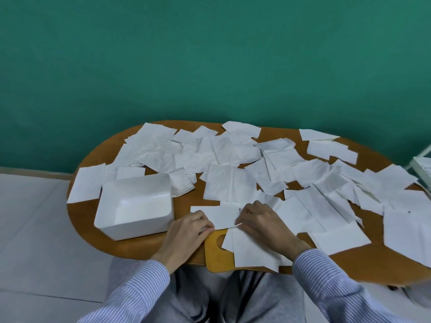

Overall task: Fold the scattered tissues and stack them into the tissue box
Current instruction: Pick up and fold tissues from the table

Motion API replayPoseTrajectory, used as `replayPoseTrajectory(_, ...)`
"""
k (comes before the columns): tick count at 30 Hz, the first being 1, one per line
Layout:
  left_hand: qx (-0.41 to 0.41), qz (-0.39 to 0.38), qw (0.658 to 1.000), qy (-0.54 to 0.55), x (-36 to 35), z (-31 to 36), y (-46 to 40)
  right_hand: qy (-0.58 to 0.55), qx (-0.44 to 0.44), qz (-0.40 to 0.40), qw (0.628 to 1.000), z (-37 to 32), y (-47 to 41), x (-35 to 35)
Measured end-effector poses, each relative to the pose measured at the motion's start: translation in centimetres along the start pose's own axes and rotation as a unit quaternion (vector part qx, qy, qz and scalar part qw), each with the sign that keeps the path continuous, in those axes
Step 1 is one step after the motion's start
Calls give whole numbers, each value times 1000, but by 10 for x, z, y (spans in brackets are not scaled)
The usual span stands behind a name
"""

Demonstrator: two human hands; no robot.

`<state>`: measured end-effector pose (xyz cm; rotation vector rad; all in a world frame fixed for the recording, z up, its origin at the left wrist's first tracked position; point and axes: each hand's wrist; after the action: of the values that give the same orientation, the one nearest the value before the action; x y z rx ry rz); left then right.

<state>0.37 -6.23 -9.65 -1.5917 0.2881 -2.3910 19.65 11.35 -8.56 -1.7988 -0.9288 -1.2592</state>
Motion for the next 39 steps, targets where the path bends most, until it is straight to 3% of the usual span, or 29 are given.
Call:
replayPoseTrajectory(5,-10,-44,999,5,7,1,5,-20,28,-43,998,2,10,6)
replayPoseTrajectory(13,15,16,999,23,-4,18,-65,-56,-81,42,994,40,-26,23)
replayPoseTrajectory(24,9,-30,999,18,-56,25,-134,-32,-96,-17,995,97,-73,22)
replayPoseTrajectory(31,11,20,998,52,-65,22,-130,-19,-64,-45,997,117,-98,16)
replayPoseTrajectory(39,78,92,984,127,-49,8,-93,-14,-2,-26,1000,108,-109,10)
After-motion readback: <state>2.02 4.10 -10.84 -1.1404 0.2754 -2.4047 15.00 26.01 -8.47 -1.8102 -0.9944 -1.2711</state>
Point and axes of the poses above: each hand's wrist, its own y-axis away from the middle knuckle, its own x-axis out of the back of the hand, z = x × y, and after that the axes turned 11 degrees about -x, right-handed
